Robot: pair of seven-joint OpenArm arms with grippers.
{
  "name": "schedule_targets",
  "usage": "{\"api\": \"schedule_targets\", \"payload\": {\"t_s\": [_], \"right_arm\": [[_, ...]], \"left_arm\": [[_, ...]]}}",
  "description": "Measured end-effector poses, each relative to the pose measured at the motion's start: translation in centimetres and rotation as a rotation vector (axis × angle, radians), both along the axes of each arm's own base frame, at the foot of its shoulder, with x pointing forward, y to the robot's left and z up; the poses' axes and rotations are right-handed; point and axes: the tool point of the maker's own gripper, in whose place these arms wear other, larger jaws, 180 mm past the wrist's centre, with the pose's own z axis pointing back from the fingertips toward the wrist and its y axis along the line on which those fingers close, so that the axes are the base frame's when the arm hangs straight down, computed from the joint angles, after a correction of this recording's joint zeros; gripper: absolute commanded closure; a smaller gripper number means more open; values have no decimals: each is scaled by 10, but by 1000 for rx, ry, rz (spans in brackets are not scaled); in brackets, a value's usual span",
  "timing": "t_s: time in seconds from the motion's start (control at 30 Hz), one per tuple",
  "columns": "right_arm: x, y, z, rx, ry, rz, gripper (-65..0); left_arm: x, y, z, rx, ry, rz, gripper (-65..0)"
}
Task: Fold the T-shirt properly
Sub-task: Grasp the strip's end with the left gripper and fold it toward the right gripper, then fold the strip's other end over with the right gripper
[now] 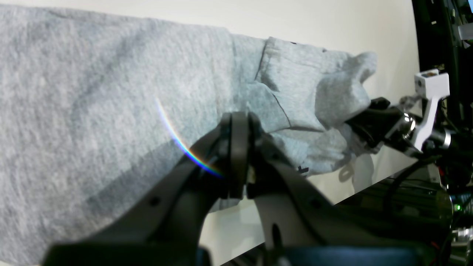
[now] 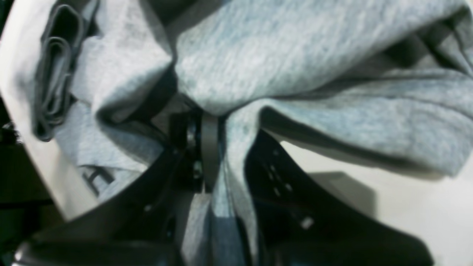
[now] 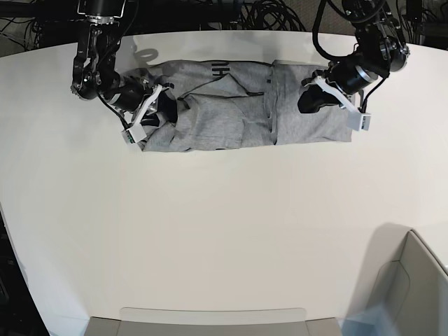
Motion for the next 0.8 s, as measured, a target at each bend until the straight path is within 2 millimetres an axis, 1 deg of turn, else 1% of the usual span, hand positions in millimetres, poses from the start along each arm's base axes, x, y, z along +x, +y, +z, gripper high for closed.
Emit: {"api": "schedule_targets", "payload": {"t_s": [0.1,0.17,0.2,0.27,0.33,0.4,0.47,0.5,0.57,0.63,0.7,0.77,0.8], "right_arm": [[13,-12,1,-55,-1,-36,0],[21,-26,2,-102,-2,-53,0],[26,-36,3,-123,-3,-68,0],[35,-66,5,-165,4,-143,0],[45,-101,9,-200,10,-238,0],[49,-134,13,-272,13,-284,0],[51,-157,17,-348,12,-303,0],[52,-163,19,-382,8,-309,0],[54,-164,28,-435,-14,-304,0],[59,-157,42,-471,-57,-297,0],[70,-144,60,-511,-131,-274,0],[75,-128,72,-580,-183,-224,0],[76,-115,75,-602,-195,-199,0]], "left_arm": [[0,2,1,8,-2,-5,0],[0,4,1,15,-2,-8,0],[0,5,1,17,-1,-9,0],[0,5,0,17,0,-9,0],[-1,5,0,17,1,-9,0],[-4,5,-2,17,8,-8,0],[-8,5,-4,17,22,-9,0],[-9,5,-5,17,23,-10,0],[-8,6,-4,19,21,-7,0],[-8,6,-4,19,19,-7,0],[-8,6,-4,20,21,-7,0],[-8,7,-4,23,20,-9,0],[-8,9,-4,31,21,-11,0]]}}
